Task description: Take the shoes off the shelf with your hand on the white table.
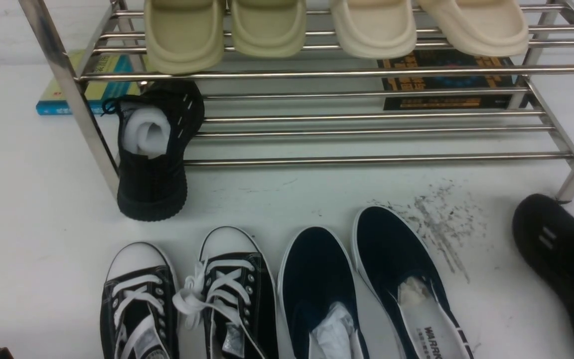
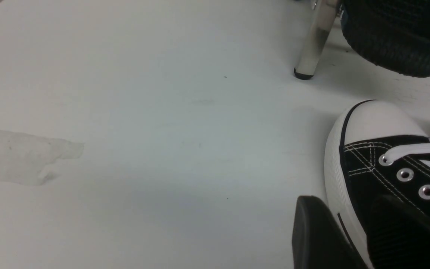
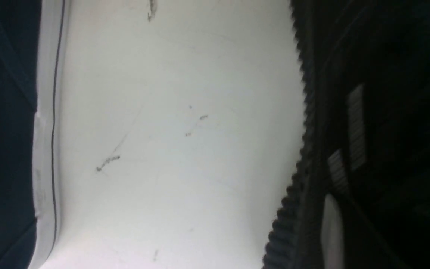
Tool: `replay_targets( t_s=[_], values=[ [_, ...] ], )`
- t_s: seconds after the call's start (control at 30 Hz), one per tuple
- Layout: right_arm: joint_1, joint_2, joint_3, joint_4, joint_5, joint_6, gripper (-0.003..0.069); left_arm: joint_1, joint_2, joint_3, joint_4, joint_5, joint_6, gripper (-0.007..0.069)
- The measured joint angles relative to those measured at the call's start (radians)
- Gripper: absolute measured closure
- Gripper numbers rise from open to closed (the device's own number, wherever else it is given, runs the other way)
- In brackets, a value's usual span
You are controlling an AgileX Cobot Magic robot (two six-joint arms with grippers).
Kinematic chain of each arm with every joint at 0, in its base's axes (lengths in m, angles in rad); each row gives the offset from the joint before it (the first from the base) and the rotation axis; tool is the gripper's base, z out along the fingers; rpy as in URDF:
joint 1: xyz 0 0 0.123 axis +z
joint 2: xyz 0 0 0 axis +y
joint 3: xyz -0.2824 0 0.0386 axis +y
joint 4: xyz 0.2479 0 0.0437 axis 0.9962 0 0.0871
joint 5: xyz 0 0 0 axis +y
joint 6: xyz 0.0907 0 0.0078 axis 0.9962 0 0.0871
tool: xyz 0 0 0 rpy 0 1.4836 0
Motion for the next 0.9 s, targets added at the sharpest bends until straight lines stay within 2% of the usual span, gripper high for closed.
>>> replay_targets(
  t_s=[0.03, 0.17, 0.2, 0.23, 0.27, 0.33, 0.43, 0.5, 0.6, 0.7, 0.73, 0.77, 0.9],
  values=[
    [0.000, 0.001, 0.000, 0.001, 0.000, 0.000, 0.0519, 0.000, 0.000, 0.000, 0.000, 0.000, 0.000, 0.0383],
    [0.000, 0.020, 0.000, 0.013, 0.001, 0.000, 0.0349, 0.000, 0.000, 0.000, 0.000, 0.000, 0.000, 0.0383],
    [0.000, 0.020, 0.000, 0.016, 0.001, 0.000, 0.0341, 0.000, 0.000, 0.000, 0.000, 0.000, 0.000, 0.0383],
    [0.000, 0.020, 0.000, 0.028, 0.001, 0.000, 0.0273, 0.000, 0.000, 0.000, 0.000, 0.000, 0.000, 0.0383],
    [0.000, 0.020, 0.000, 0.032, 0.001, 0.000, 0.0266, 0.000, 0.000, 0.000, 0.000, 0.000, 0.000, 0.0383],
    [0.000, 0.012, -0.003, 0.050, 0.014, 0.000, 0.0190, 0.000, 0.000, 0.000, -0.018, 0.000, -0.024, 0.0383],
    [0.000, -0.003, -0.022, 0.054, 0.049, 0.000, 0.0151, 0.000, 0.000, 0.000, -0.077, -0.001, -0.085, 0.0383],
    [-0.001, -0.023, -0.065, 0.055, 0.104, 0.001, 0.0137, 0.000, 0.000, 0.000, -0.199, -0.001, -0.206, 0.0383],
    [-0.001, -0.056, -0.126, 0.056, 0.220, 0.026, 0.0156, 0.000, 0.000, 0.002, -0.375, -0.001, -0.388, 0.0383],
    [-0.001, -0.082, -0.148, 0.053, 0.275, 0.041, 0.0193, 0.000, 0.000, 0.004, -0.446, -0.001, -0.476, 0.0383],
    [-0.001, -0.108, -0.158, 0.046, 0.320, 0.050, 0.0253, 0.000, 0.000, 0.005, -0.475, -0.001, -0.526, 0.0383],
    [-0.001, -0.120, -0.159, 0.041, 0.339, 0.053, 0.0288, 0.000, 0.000, 0.005, -0.478, -0.001, -0.540, 0.0383],
    [-0.001, -0.181, -0.159, 0.037, 0.381, 0.057, 0.0499, 0.000, 0.000, 0.009, -0.487, -0.027, -0.562, 0.0398]
  ],
)
